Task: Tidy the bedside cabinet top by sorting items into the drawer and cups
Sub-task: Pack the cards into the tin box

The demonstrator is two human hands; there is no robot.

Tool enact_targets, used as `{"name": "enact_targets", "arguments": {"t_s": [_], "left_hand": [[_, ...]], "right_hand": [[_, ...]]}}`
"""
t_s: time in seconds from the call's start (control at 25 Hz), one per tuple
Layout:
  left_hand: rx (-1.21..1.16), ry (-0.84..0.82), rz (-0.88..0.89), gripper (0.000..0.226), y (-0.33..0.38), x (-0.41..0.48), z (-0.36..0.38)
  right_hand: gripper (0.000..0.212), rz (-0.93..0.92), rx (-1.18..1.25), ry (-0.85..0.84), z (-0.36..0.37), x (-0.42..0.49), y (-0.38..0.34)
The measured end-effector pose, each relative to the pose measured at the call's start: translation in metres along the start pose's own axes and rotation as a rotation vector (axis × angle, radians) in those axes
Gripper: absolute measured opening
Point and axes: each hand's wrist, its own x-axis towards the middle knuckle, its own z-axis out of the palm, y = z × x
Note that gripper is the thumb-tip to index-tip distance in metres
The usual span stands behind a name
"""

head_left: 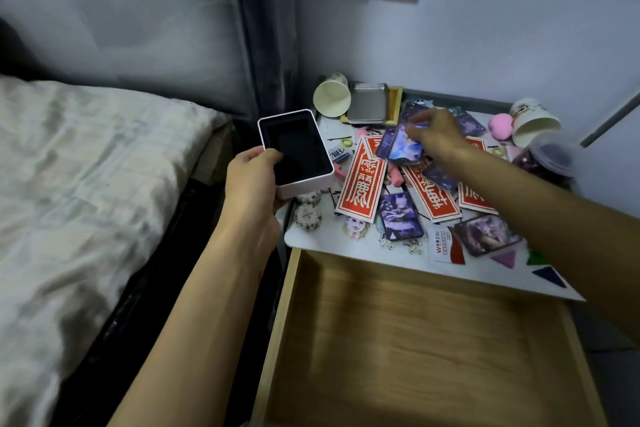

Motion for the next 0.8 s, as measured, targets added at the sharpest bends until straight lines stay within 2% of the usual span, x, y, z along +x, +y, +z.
{"name": "enact_targets", "arguments": {"t_s": [0.16,0.28,0.64,0.8], "left_hand": [[0.017,-0.028,-0.014,0.029,-0.003,0.002,0.007],[0.013,-0.048,-0.020,0.029,-0.003,-0.002,0.013],[0.069,-0.061,-0.033,0.027,-0.005,-0.006,0.016],[0.079,-0.064,-0.032,0.029,-0.007,-0.005,0.017]], "right_hand": [[0.077,0.064,-0.321,-0.195,0.002,0.005,0.002],[0.086,0.061,-0.394,-0.229,0.006,0.009,-0.003],[0.084,0.098,-0.295,-0.166,0.008,0.015,-0.003],[0.067,0.093,-0.207,-0.101,0.004,0.009,-0.008]]}}
